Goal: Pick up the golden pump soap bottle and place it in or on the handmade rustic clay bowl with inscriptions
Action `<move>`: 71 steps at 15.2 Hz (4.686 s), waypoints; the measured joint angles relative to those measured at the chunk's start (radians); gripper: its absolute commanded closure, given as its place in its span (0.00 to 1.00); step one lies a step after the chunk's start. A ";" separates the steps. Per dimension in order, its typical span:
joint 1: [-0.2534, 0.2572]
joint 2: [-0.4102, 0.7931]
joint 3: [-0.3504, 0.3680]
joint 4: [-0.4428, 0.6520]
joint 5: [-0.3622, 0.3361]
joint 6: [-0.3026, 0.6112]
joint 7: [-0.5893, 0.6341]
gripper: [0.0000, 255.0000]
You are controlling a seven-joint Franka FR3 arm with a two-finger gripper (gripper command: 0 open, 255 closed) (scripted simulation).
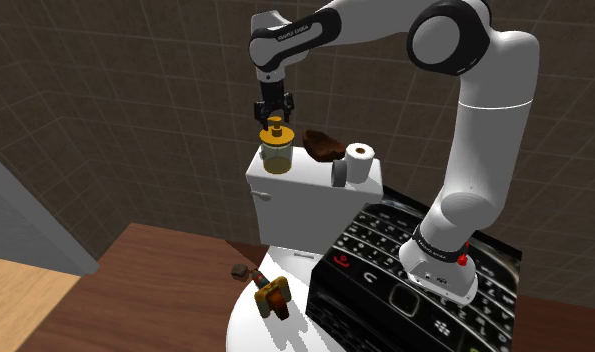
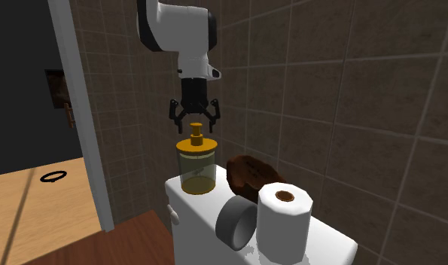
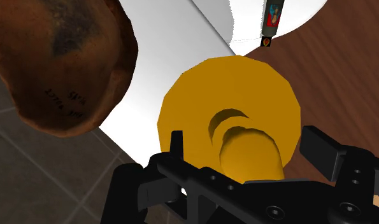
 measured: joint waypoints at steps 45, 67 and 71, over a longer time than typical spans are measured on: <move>-0.013 -0.034 -0.007 0.401 -0.001 -0.436 -0.012 1.00; -0.158 -0.288 -0.107 0.163 -0.033 -0.443 -0.266 1.00; -0.161 -0.297 -0.110 0.086 -0.035 -0.384 -0.266 1.00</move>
